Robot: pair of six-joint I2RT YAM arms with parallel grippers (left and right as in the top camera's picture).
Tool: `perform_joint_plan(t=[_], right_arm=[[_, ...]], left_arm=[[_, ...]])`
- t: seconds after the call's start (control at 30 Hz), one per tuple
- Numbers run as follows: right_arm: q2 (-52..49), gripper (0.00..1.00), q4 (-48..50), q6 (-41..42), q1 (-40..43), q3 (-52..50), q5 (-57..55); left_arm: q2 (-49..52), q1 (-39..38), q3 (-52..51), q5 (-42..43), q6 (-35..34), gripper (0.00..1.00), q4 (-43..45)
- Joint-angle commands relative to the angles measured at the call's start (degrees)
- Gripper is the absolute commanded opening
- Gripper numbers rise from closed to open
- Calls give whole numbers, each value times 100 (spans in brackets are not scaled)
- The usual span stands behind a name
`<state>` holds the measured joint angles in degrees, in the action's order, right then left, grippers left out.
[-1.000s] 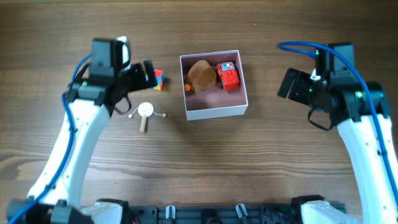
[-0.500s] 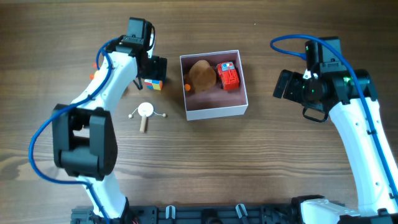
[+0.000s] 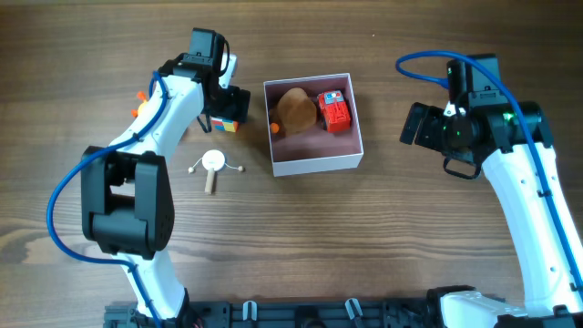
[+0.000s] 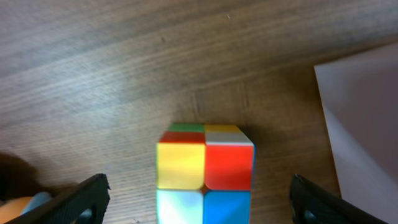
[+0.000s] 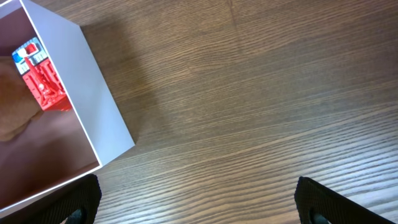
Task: Pack container
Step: 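Reach the left gripper to the Rubik's cube and grasp it, then carry the Rubik's cube into the box and release it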
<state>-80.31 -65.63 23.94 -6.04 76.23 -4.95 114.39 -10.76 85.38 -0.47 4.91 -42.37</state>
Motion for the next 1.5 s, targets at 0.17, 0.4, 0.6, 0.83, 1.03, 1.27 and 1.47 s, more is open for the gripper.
perform_joint_plan(t=[0.17, 0.4, 0.6, 0.83, 1.03, 1.27, 1.47], right_arm=[[4, 100, -4, 2, 17, -22, 31], [4, 100, -7, 4, 17, -22, 31], [4, 100, -101, 2, 17, -22, 31], [4, 99, -105, 4, 17, -22, 31], [4, 100, -105, 4, 17, -22, 31], [4, 100, -105, 4, 17, -22, 31], [4, 100, -114, 2, 17, -22, 28]], left_arm=[[446, 33, 85, 367, 63, 81, -166], [446, 33, 87, 341, 63, 66, -166], [446, 33, 87, 37, 66, 69, -210], [407, 33, 177, -68, 68, 73, -205], [389, 2, 197, -63, 66, 61, -212], [367, -39, 197, -66, 63, 50, -286], [-278, -44, 776, -63, -503, 28, -1189]])
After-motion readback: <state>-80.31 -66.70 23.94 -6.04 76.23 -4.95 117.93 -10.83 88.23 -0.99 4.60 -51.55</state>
